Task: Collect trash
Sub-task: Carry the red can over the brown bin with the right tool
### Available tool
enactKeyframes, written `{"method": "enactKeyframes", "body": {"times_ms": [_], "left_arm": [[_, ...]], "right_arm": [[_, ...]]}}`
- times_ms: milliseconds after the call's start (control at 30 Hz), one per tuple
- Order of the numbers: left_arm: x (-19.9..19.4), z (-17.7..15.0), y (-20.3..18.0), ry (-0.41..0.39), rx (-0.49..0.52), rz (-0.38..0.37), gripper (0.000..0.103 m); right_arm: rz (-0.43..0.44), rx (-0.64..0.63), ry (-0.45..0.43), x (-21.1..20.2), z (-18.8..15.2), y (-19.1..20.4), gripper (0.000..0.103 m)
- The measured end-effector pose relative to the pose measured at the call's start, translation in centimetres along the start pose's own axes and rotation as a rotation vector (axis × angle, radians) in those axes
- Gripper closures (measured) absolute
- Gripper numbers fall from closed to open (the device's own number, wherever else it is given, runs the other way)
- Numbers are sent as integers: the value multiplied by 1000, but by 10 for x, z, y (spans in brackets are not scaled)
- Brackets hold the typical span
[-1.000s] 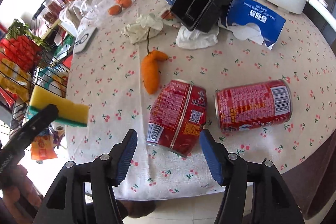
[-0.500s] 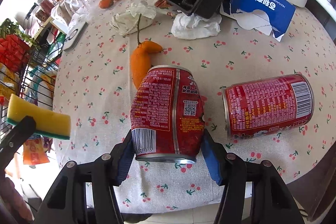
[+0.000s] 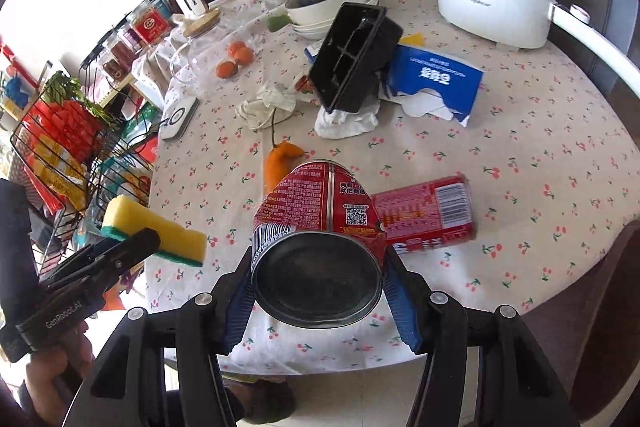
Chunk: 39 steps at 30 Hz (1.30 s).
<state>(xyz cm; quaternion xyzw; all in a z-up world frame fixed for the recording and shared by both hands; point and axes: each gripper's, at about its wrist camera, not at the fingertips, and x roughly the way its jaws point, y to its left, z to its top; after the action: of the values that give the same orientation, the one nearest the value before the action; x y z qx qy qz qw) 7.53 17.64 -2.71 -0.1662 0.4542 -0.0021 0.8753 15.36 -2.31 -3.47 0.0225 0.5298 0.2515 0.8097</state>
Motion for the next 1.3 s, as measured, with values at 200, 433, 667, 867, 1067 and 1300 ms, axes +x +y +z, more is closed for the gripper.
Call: {"method": "enactKeyframes", "body": {"times_ms": [200,433,667,867,1067,1300], "left_arm": [[7,0,-37,8,51,-37,42],[14,-4,-92,7,122,-99,42],[32,-13,-162,33,216,-160,42],[52,-28,-215,64,271,-214,42],[68,-42,-253,87,310,-248,42],[85,-52,-278,111,319,-286,42]], "right_arm": [[-40,58,-44,-36,-12,-50,43],[-106,138,-70,-70,-37,-116,43],[-162,234,-77,-97,-71,-183,43],[-204,295,-97,-119,-95,-226,43],[-228,334,-104,-132,-112,-259,43],[-260,384,-88,-138,-135,-296,43]]}}
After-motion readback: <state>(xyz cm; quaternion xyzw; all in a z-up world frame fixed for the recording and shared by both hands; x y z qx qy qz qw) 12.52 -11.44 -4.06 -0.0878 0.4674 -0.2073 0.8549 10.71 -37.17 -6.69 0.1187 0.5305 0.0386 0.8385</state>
